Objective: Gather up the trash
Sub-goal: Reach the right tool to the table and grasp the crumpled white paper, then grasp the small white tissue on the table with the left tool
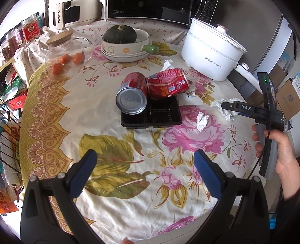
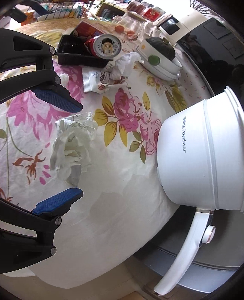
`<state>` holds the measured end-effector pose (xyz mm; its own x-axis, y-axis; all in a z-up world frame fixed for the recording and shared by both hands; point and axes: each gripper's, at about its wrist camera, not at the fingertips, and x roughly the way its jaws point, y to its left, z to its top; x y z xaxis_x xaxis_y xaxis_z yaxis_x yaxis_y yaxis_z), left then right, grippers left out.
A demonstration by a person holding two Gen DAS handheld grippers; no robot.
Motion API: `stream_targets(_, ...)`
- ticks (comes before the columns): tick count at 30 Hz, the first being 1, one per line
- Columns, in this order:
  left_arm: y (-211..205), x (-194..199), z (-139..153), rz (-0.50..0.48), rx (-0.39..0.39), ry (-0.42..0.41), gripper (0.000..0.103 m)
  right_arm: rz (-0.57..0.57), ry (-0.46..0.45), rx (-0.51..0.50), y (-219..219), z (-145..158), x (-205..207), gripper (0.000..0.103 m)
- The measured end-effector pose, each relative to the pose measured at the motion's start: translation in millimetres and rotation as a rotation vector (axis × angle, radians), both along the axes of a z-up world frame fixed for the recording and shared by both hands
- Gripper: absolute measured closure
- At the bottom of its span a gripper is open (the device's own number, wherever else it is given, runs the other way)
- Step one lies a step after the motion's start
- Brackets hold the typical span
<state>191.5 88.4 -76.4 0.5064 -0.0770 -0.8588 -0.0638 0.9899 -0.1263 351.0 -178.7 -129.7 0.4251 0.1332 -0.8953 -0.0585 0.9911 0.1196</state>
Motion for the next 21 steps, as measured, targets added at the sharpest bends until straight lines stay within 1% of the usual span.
stream_targets(4, -4, 0, -2, -0.015, 0.013, -0.005, 0.001, -0.021, -0.007, -0.006, -1, -9, 6, 0.019)
stream_targets(5, -7, 0, -4, -0.022, 0.014, -0.002, 0.001, -0.024, -0.008, -0.005, -3, -9, 6, 0.020)
stream_targets(6, -9, 1, -5, -0.027, 0.017, 0.002, 0.001, -0.023, -0.009, -0.007, -3, -10, 6, 0.026)
stream_targets(7, -11, 1, -7, -0.031, 0.020, 0.006, 0.001, -0.013, -0.013, -0.006, -4, -9, 5, 0.027)
stream_targets(9, -15, 2, -10, -0.038, 0.023, 0.013, 0.001, 0.020, -0.038, 0.006, -5, -4, 1, 0.045)
stream_targets(11, -19, 3, -12, -0.047, 0.021, 0.016, 0.001, 0.045, -0.043, 0.007, -5, 2, -6, 0.055)
stream_targets(12, -21, 4, -13, -0.055, 0.020, 0.016, 0.001, 0.058, -0.048, -0.004, -6, 5, -11, 0.065)
stream_targets(13, -24, 4, -14, -0.062, 0.022, 0.015, 0.001, 0.077, -0.053, -0.006, -6, 8, -15, 0.072)
stream_targets(14, -27, 4, -14, -0.069, 0.026, 0.013, 0.001, 0.083, -0.055, -0.008, -8, 12, -20, 0.074)
stream_targets(18, -38, 5, -17, -0.096, 0.035, -0.004, 0.001, 0.077, -0.057, 0.005, -24, 23, -43, 0.075)
stream_targets(21, -51, 5, -19, -0.133, 0.028, -0.041, 0.001, 0.051, -0.063, 0.051, -43, 35, -66, 0.075)
